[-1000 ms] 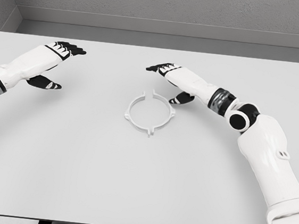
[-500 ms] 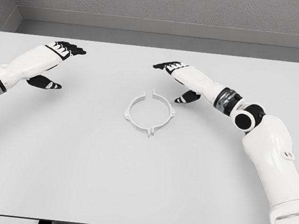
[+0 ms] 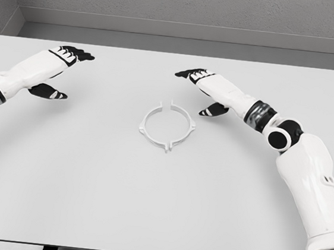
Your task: Assemble PVC drainage pipe clamps
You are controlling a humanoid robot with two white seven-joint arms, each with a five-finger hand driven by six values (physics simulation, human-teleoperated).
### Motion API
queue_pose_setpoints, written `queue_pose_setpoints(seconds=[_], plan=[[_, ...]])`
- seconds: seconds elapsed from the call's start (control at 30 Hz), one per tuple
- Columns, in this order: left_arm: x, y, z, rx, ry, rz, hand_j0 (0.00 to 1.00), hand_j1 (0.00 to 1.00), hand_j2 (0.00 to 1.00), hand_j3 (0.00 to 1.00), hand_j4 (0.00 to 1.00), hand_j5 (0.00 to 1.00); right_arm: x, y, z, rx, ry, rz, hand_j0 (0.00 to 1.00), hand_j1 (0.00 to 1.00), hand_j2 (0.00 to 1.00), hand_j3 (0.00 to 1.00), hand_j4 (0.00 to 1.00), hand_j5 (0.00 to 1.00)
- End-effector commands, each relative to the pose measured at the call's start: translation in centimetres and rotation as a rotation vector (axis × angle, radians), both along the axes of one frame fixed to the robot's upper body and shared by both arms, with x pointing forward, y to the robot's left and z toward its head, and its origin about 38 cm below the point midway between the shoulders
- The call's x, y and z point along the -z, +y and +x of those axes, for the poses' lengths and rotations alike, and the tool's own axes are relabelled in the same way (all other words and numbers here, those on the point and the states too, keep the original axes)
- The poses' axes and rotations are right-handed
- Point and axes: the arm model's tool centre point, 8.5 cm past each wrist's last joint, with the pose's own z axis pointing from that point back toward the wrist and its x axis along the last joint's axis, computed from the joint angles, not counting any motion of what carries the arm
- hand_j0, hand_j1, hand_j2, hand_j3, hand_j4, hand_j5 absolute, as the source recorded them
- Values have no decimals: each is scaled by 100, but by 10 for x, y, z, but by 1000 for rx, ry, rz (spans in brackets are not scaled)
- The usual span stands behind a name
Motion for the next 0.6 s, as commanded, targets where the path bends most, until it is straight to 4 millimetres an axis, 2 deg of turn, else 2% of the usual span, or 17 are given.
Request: queue_pose_setpoints(seconds=[0.0,0.57], plan=[[-1,1,0,-3,-2,-7,100,100,100,100,100,100,0,0,0,0,0,2,100,100,100,100,100,100],[-1,1,0,-3,-2,-7,100,100,100,100,100,100,8,12,-6,-25,18,1,100,100,100,100,100,100]])
